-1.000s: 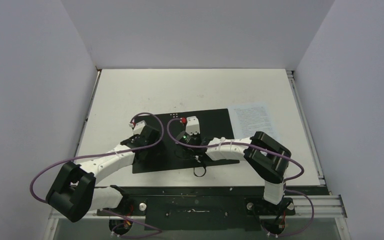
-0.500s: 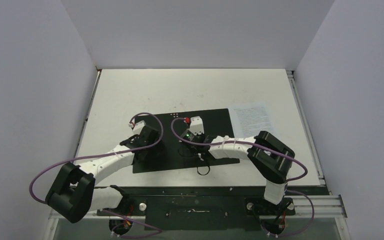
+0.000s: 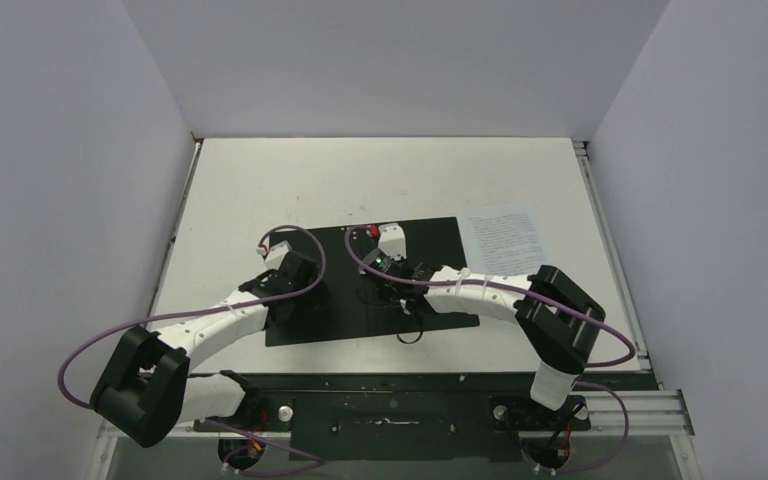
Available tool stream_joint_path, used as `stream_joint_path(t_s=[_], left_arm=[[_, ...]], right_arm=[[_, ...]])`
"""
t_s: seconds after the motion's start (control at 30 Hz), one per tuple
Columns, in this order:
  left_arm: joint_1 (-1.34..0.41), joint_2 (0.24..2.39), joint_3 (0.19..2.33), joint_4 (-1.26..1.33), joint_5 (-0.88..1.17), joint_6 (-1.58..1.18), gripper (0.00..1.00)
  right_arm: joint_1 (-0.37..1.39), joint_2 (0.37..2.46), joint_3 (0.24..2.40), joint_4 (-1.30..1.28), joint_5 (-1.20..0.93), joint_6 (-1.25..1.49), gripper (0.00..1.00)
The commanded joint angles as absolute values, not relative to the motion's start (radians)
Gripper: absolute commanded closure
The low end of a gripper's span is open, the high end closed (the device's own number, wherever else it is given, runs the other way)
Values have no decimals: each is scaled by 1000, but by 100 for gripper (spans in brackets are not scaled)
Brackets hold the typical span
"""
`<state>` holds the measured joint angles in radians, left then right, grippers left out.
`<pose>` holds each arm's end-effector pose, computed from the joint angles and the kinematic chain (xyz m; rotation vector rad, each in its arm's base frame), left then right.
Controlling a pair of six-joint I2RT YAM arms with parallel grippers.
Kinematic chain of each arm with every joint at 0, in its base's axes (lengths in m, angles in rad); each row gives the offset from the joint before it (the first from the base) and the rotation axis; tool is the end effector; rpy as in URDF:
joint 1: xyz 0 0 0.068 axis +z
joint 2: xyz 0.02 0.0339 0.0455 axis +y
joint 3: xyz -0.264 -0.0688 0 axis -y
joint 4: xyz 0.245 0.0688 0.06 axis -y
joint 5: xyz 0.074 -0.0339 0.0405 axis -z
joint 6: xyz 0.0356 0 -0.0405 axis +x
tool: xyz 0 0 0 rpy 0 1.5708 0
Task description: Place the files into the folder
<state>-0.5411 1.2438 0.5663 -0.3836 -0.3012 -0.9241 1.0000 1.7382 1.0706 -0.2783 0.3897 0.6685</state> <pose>0.1909 -0.1024 0.1624 -0.5871 2.4961 -0.1574 0.2038 0.2923 0.1825 -0.2482 2.4233 0.2595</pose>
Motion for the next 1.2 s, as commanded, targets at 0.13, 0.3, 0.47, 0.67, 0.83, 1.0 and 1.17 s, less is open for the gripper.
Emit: stream_joint_path(t_s=[0.13, 0.3, 0.47, 0.67, 0.83, 1.0, 1.17], left_arm=[[-535, 1256, 532, -431, -279, -918, 12], [-537, 1256, 532, -431, -276, -916, 12], [-537, 1257, 534, -430, -274, -916, 12], [-537, 1258, 534, -430, -276, -916, 12], [-537, 1261, 534, -430, -276, -916, 12], [-537, 1262, 532, -430, -278, -916, 12], [-537, 1262, 532, -429, -279, -917, 12]], right_arm=[[1009, 1764, 1167, -236, 361, 654, 82], [1009, 1804, 1185, -233, 363, 647, 88], [1009, 1833, 1194, -236, 365, 640, 95], [1010, 1851, 1191, -242, 376, 637, 95], [1011, 1863, 1186, -240, 382, 635, 95], [1011, 1879, 1185, -239, 380, 634, 95], [1012, 1893, 1172, -239, 377, 630, 95]])
